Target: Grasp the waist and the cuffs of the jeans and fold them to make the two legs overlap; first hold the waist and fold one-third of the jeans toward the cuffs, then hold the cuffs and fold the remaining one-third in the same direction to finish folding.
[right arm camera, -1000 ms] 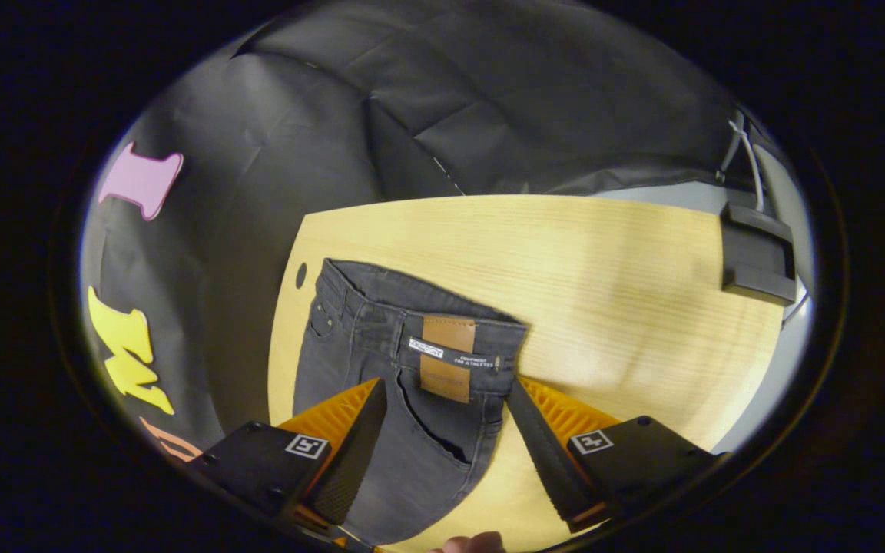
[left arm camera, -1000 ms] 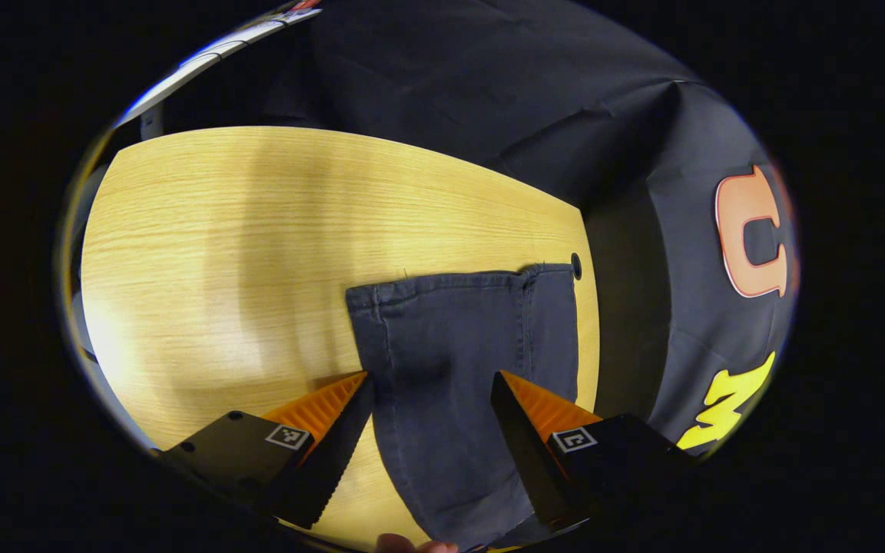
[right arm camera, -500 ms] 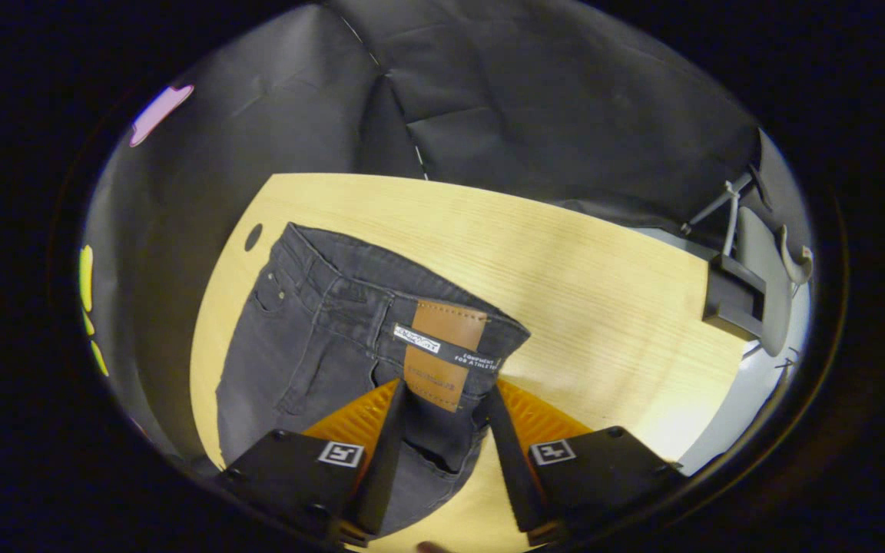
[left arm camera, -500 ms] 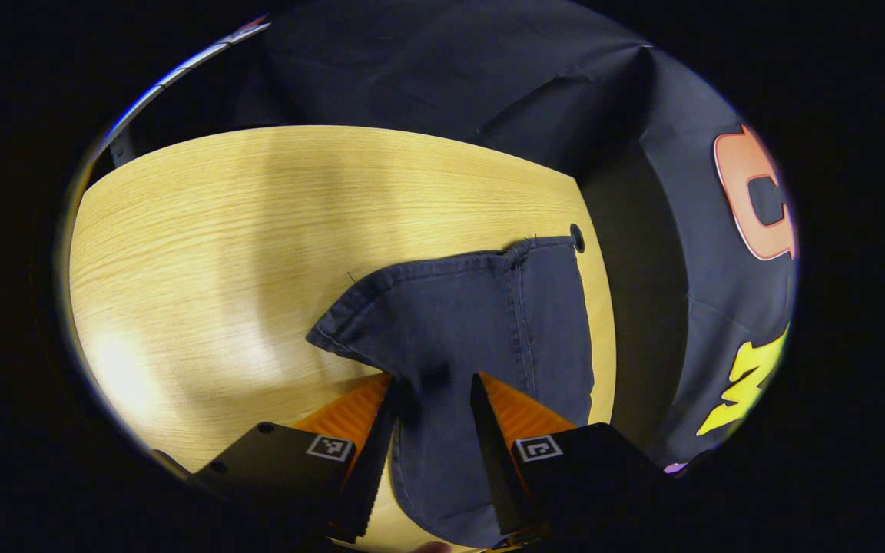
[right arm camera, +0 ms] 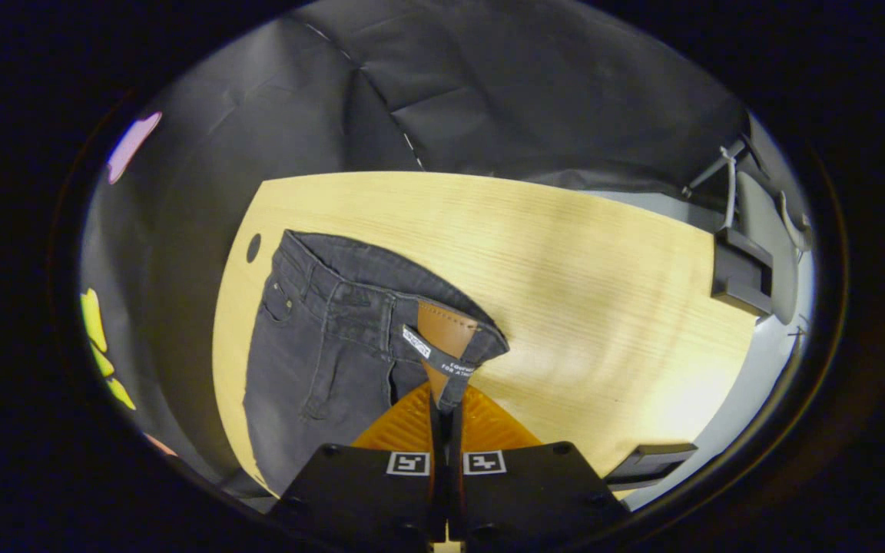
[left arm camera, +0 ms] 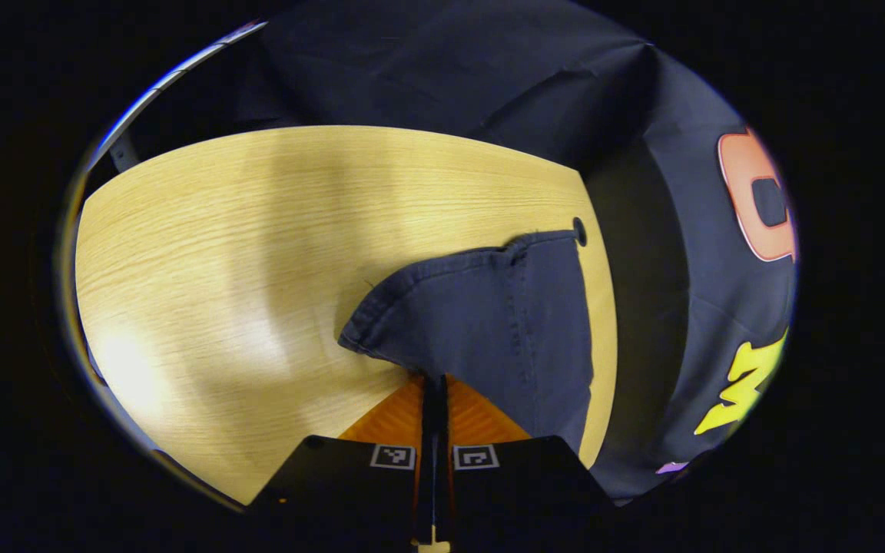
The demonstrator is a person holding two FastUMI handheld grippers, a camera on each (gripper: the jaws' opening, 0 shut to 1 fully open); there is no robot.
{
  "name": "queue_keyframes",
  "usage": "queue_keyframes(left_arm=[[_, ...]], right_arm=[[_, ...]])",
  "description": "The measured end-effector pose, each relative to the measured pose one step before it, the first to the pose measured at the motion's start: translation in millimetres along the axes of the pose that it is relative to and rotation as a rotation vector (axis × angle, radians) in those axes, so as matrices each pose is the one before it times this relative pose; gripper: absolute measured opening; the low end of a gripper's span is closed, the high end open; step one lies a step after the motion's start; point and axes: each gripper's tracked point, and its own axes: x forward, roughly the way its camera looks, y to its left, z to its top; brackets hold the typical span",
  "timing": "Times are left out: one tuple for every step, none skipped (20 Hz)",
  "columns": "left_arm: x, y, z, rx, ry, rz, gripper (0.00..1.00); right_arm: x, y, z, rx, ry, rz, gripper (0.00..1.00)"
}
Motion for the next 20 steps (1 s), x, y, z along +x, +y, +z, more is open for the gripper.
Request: queue_keyframes(left_arm=[[-8.46,-12.41,-0.57,0.00632,0.00792,-0.025,0.04],[-5.64,-10.52,-0.02,0.00689,0.00684,-0.01619,0.04],[-4.88,-8.53,0.01,0.0058,0.00972,-0.00746,0.04],[-5.66,-8.94,1.27,-0.00279,0.00822,-0.0048,0.04],[-4.24,-10.68,2.6,-0.01423,0.00455,-0.01145,0.04],[-2.49,-10.23,3.14,-0.01823,0.00706,-0.00867,0.04],[0.04,-8.42,2.81,-0.00926,0.00445,-0.00257,0.04],[0.99,-6.0,2.78,0.00138,0.00638,0.00659,0.04],[4.82,-4.59,3.51,0.00171,0.01349,0.00626,0.04],[2.81,-6.5,1.8,-0.01115,0.01508,0.01057,0.04],[1.1,-7.45,5.05,-0.01706,0.01469,0.00045,0.04],[2.01,-10.32,4.43,-0.02004,0.00788,-0.00248,0.04],[2.25,-13.0,5.43,-0.01902,0.00403,-0.00278,0.03],[4.81,-10.82,4.02,-0.01279,0.00644,-0.00197,0.04],[5.09,-10.87,5.45,-0.01032,0.00725,-0.00334,0.04],[8.73,-9.9,4.67,-0.00426,0.00704,0.00208,0.04],[10.4,-7.35,6.03,0.00063,0.00359,0.00566,0.04],[12.02,-8.03,4.68,-0.00054,0.00521,0.00183,0.04],[13.18,-8.73,2.15,-0.00417,0.01421,-0.00456,0.04],[12.34,-10.54,2.16,-0.0053,0.00977,-0.01745,0.04]], right_arm=[[-7.12,3.72,0.92,0.02371,0.00708,0.02422,0.01],[-7.24,4.52,-0.2,0.01865,0.01002,0.02383,0.01],[-8.04,5.34,0.07,0.01711,0.00896,0.0234,0.01],[-8.24,6.9,-0.51,0.01662,0.01157,0.02504,0.01],[-7.84,10.31,-0.57,0.01846,0.01146,0.02638,0.01],[-6.75,10.99,1.06,0.01276,0.01066,0.02197,0.01],[-3.87,9.82,2.37,0.00884,0.01153,0.01479,0.0],[-1.64,11.25,0.92,0.00547,0.01641,0.01395,0.0],[-0.32,13.05,2.9,0.00509,0.01774,0.0112,0.0],[0.71,13.66,3.16,0.0052,0.01363,0.01229,0.0],[0.98,15.81,3.08,-0.00277,0.01267,0.01045,0.0],[0.93,16.42,3.3,-0.00754,0.00835,0.01359,0.0],[2.61,16.99,4.52,-0.01333,0.00502,0.01199,0.0],[3.64,16.47,4.48,-0.01496,0.0015,0.00991,0.0],[6.09,14.03,4.89,-0.0108,0.00069,0.00426,0.0],[7.79,13.34,3.87,-0.01107,0.00434,0.0017,0.0],[11.28,11.75,5.1,-0.00864,0.00495,-0.00043,0.05],[10.95,7.72,3.3,-0.00389,0.00662,-0.00438,0.0],[12.2,7.29,4.9,0.00186,0.00468,-0.00247,0.0],[13.3,5.69,5.2,0.00823,0.00274,-0.00072,0.0]])
